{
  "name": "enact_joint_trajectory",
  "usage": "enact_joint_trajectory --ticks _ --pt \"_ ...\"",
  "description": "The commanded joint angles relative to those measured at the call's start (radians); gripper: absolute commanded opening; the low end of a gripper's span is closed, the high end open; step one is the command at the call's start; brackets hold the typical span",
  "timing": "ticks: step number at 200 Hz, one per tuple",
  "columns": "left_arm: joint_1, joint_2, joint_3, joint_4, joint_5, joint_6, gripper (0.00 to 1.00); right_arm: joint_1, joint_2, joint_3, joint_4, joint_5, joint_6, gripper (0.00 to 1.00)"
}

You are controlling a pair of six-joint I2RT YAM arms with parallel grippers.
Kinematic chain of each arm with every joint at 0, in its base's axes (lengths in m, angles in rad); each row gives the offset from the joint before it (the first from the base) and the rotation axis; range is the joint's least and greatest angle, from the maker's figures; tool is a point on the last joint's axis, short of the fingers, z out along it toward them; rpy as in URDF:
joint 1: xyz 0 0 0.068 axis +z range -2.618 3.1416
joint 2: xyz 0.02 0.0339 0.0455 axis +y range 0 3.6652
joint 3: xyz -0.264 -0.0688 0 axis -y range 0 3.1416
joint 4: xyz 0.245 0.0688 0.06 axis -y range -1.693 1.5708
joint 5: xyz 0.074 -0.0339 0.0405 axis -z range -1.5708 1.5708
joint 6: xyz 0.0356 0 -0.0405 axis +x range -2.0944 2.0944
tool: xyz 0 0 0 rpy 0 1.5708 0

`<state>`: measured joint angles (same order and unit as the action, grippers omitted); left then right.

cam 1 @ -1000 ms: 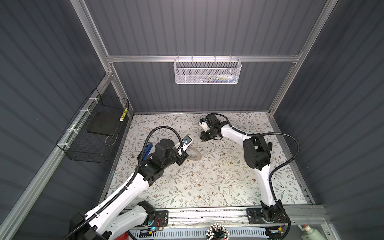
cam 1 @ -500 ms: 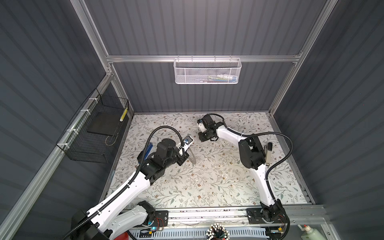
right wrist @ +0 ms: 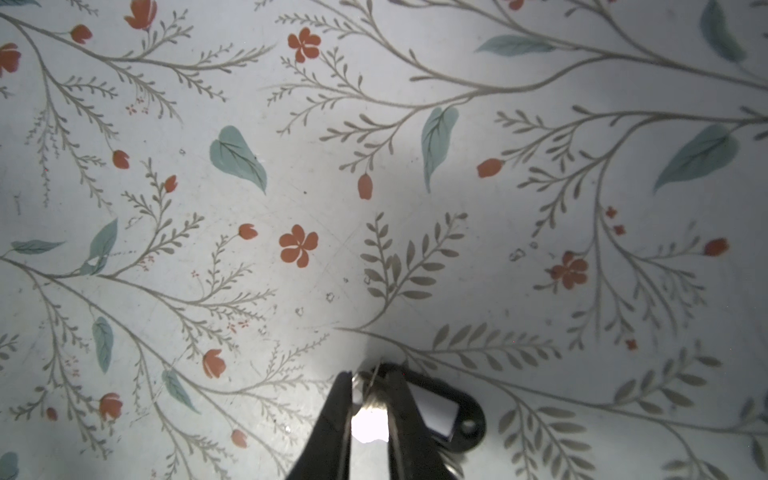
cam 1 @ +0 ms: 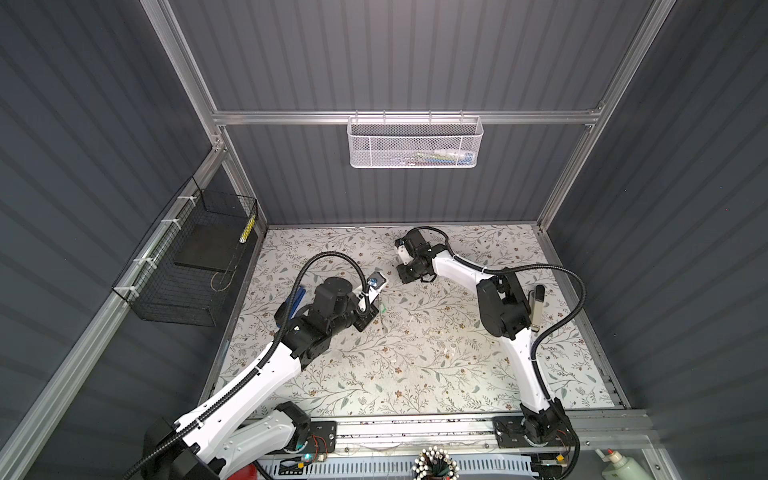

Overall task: Put the keys on the keyring
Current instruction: 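Grasp the black-tagged key's ring with the right gripper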

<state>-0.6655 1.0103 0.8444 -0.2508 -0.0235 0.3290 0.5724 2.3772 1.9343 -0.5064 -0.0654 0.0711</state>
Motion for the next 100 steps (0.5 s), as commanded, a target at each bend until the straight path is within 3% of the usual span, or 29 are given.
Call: enact_joint_trajectory --ticks 1,100 --pt "0.006 0.000 0.027 0.009 0.007 0.010 0.00 0.006 0.017 0.032 -0.032 0.005 -0.004 0.18" --pt "0.006 0.000 0.027 0.009 0.011 0.013 0.00 0.007 0.052 0.081 -0.078 0.014 -0.003 0.19"
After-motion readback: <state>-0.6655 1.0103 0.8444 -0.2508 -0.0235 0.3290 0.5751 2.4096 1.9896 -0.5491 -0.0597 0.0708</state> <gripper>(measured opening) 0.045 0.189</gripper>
